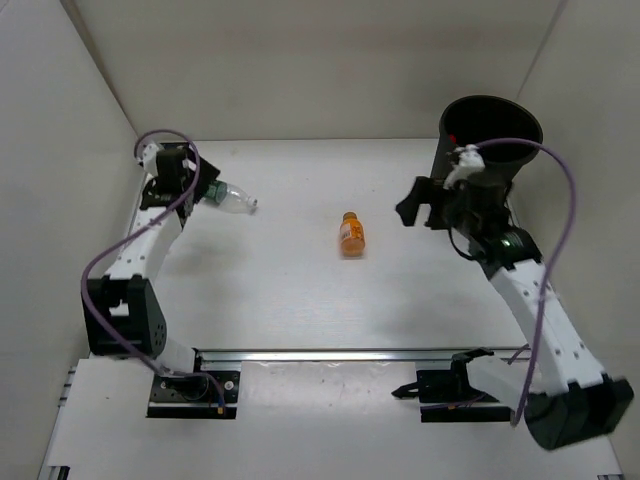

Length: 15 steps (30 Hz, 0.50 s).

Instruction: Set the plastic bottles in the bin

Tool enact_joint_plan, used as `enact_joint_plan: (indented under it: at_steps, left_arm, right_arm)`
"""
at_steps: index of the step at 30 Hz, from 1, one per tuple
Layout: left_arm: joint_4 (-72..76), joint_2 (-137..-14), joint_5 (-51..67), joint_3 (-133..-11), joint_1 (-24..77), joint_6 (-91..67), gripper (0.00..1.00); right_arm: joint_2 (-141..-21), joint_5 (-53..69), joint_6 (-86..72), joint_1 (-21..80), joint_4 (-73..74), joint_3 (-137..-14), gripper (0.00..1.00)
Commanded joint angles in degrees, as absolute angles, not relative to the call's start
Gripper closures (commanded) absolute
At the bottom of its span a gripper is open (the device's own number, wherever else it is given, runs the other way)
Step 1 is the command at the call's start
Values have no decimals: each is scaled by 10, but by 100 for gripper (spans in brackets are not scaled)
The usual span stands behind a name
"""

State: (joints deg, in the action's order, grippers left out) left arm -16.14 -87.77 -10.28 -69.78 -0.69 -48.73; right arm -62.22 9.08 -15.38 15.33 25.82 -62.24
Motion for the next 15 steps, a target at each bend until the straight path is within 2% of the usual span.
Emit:
enact_joint_plan:
  at_steps: [1, 3, 5, 6, 10, 13, 15]
  left_arm:
    - [-145, -749, -69, -600, 68, -388, 2]
    - [-147, -640, -249, -531, 149, -332, 1]
    - [-137, -569, -368, -479, 245, -295, 2]
    - [-137, -516, -400, -441, 249, -294, 1]
    - [-127, -329, -353, -324, 161, -315, 1]
    - [-168, -194, -409, -270, 114, -328, 1]
    - [-136, -90, -475, -204, 126, -284, 2]
  right_arm:
    - [-491, 57, -141, 83, 339, -579, 1]
    - [-380, -16, -81, 50, 357, -551, 1]
    - [-312, -119, -45, 20, 368, -521, 1]
    - [-286, -138, -20, 14, 373, -521, 1]
    - [-228, -251, 48, 1, 357, -460, 1]
    - [-147, -305, 66, 3, 282, -359, 1]
    - [-56, -339, 60, 10, 210, -289, 1]
